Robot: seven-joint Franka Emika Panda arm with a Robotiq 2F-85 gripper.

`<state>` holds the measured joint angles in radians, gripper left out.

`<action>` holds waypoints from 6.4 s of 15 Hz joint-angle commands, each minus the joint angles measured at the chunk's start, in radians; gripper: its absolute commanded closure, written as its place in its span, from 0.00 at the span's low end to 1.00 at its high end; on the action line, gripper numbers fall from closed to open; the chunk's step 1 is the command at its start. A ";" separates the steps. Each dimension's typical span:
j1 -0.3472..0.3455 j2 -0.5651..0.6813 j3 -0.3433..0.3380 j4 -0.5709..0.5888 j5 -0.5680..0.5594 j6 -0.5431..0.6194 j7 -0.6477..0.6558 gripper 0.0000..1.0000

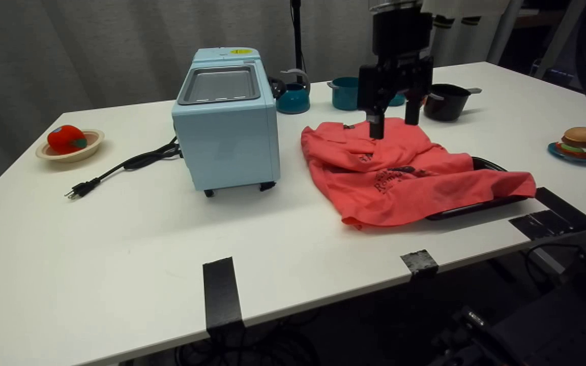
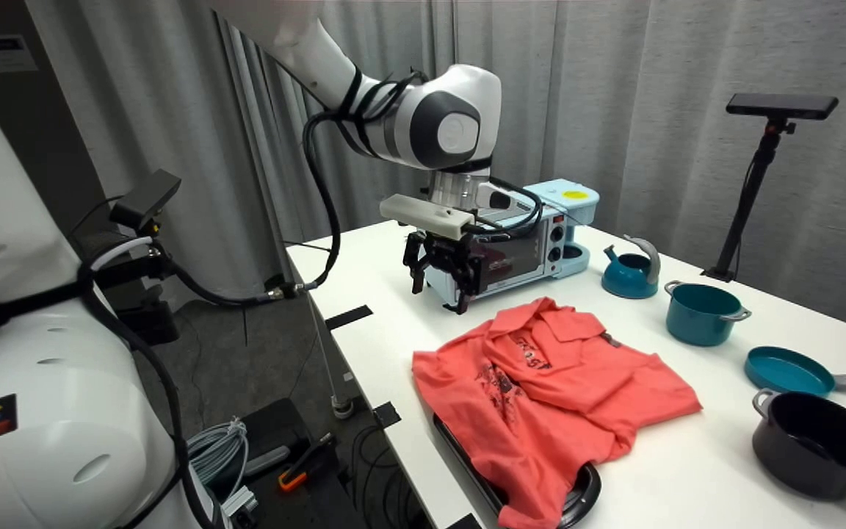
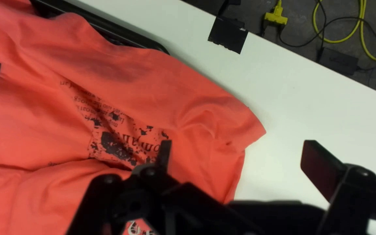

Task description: Fold the shirt twice

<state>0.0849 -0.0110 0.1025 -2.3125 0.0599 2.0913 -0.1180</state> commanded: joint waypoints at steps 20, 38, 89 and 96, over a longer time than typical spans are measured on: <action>0.110 0.393 0.054 -0.030 -0.191 0.433 -0.013 0.51; 0.064 0.211 0.041 0.137 -0.147 0.476 -0.003 0.98; 0.089 0.374 -0.054 0.010 -0.283 0.526 0.222 0.47; 0.087 0.392 -0.063 0.019 -0.280 0.523 0.240 1.00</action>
<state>0.1771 0.3622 0.0403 -2.3076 -0.2426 2.6332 0.1303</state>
